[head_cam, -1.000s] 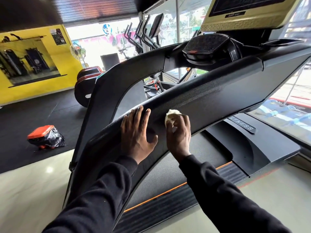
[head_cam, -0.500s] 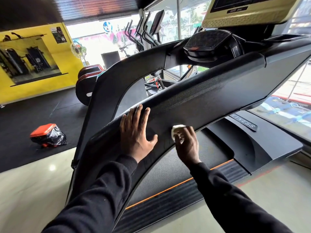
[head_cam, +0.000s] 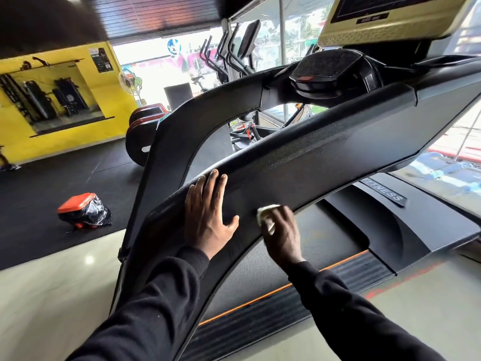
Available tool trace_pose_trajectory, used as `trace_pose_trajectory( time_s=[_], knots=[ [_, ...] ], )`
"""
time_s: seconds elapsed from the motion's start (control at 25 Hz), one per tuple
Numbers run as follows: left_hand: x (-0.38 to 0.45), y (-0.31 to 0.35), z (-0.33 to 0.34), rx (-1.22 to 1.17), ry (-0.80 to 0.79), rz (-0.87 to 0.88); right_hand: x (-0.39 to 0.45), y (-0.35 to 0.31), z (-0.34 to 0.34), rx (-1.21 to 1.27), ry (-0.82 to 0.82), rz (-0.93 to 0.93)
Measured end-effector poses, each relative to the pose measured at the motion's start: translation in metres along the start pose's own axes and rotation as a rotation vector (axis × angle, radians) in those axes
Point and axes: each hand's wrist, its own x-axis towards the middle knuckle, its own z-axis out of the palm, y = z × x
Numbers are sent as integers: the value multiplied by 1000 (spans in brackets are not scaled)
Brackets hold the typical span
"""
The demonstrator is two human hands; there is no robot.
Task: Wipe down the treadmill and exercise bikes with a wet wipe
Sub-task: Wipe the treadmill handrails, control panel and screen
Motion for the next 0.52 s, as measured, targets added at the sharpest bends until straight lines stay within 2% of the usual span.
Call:
trace_pose_trajectory(
  time_s=[0.04, 0.08, 0.12, 0.2, 0.24, 0.28, 0.36, 0.4, 0.44, 0.52],
  knots=[
    [-2, -3, -1, -3, -8, -3, -4, -2, 1, -16, -69, -126],
    [-4, -5, -2, -4, -20, -5, -1, 0, 0, -12, -88, -176],
    [-6, -7, -3, -5, -29, -7, 7, 1, -3, 10, -45, -135],
    [-9, -9, -5, -7, -36, -19, 25, -3, -8, 57, 137, 81],
    [-10, -10, -6, -8, -41, -25, 28, -9, -6, 58, 161, 105],
    [-11, -11, -7, -13, -47, -27, 26, -15, -3, 45, 121, 33],
    [-12, -12, -9, -24, -57, -28, 12, -24, 2, 16, -28, -229],
    [-12, -13, -11, -27, -64, -24, 13, -23, 1, 15, -58, -277],
    [-12, -13, -12, -30, -71, -19, 20, -22, -2, 26, -26, -231],
    [-13, -16, -14, -31, -84, -16, 37, -27, -6, 69, 156, 2]
  ],
)
